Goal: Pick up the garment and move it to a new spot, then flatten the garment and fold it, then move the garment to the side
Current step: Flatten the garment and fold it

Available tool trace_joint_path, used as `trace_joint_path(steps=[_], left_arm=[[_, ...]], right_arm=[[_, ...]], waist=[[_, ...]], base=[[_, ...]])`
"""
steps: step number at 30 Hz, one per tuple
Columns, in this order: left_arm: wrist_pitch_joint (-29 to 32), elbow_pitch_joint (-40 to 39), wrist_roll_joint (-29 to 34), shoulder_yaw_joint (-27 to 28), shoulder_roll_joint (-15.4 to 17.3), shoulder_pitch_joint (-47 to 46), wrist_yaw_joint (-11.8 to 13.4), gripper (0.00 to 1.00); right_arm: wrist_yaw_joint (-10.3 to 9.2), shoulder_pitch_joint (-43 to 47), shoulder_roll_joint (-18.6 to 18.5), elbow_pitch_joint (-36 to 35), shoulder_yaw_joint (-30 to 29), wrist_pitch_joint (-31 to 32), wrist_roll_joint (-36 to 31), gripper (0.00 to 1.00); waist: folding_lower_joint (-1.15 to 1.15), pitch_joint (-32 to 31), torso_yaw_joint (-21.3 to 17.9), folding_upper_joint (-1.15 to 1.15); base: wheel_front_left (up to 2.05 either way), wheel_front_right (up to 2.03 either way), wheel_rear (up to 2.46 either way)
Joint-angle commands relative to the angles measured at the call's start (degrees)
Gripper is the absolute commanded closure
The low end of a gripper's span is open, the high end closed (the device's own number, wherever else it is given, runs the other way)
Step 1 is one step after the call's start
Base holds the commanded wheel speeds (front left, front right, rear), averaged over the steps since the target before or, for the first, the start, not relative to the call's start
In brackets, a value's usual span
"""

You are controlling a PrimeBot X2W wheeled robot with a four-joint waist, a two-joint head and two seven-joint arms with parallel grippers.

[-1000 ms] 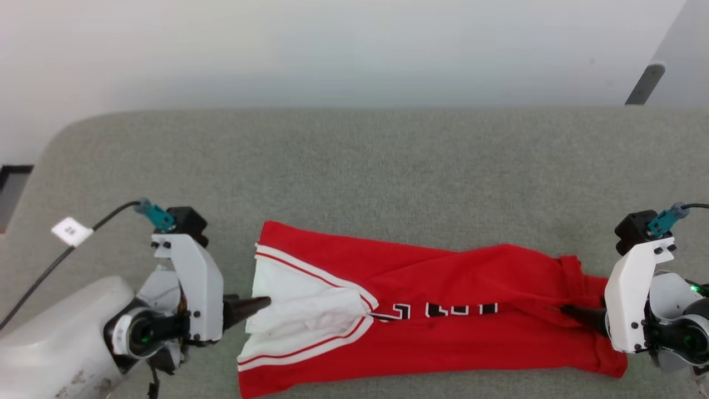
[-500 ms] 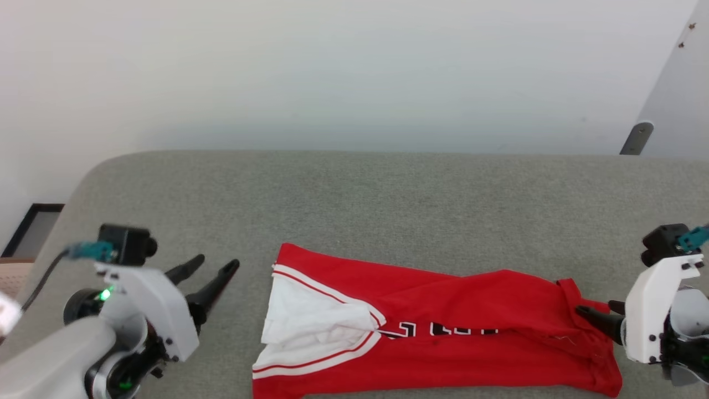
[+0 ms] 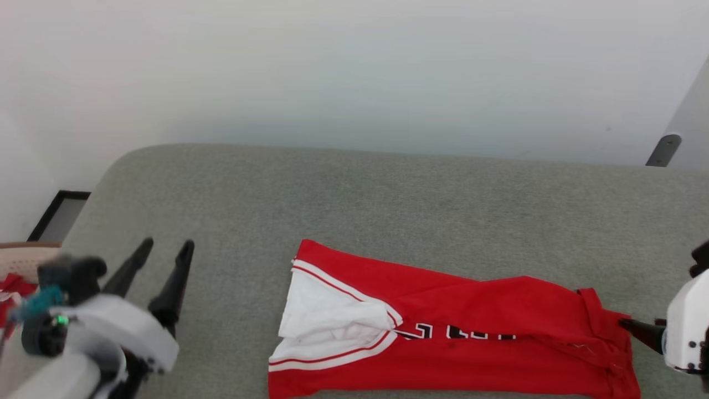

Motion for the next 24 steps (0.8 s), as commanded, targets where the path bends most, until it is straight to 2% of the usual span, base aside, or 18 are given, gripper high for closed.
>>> trace_joint_path(steps=[1, 5, 13, 14, 24], left_arm=[[0.1, -0.4, 2.6, 2.5, -1.1, 3.3, 0.3, 0.00], [0.0, -0.9, 7.9, 10.4, -4.7, 10.2, -0.8, 0.00], [0.0, -1.1, 17.8, 23.1, -12.3, 17.7, -4.6, 0.00], [0.0, -1.1, 17.8, 23.1, -12.3, 17.7, -4.6, 0.00], [0.0, 0.2, 26.5, 33.7, -22.5, 21.8, -10.5, 0.00]], right_arm=[[0.00, 0.7, 0.1, 0.6, -0.9, 0.5, -0.6, 0.00], [0.00, 0.7, 0.4, 2.8, -2.8, 1.7, -1.4, 0.00], [0.00, -0.8, 1.3, 7.3, -4.1, 2.9, -3.1, 0.00], [0.00, -0.8, 1.3, 7.3, -4.1, 2.9, -3.1, 0.00], [0.00, -3.5, 3.0, 13.0, -0.7, 0.2, -2.6, 0.00]], waist=[[0.00, 0.4, 0.7, 0.00], [0.00, 1.1, 1.8, 0.00], [0.00, 3.3, 4.0, 0.00], [0.00, 3.3, 4.0, 0.00], [0.00, 6.6, 6.5, 0.00]], base=[[0.00, 0.00, 0.00], [0.00, 0.00, 0.00], [0.00, 0.00, 0.00], [0.00, 0.00, 0.00], [0.00, 0.00, 0.00]])
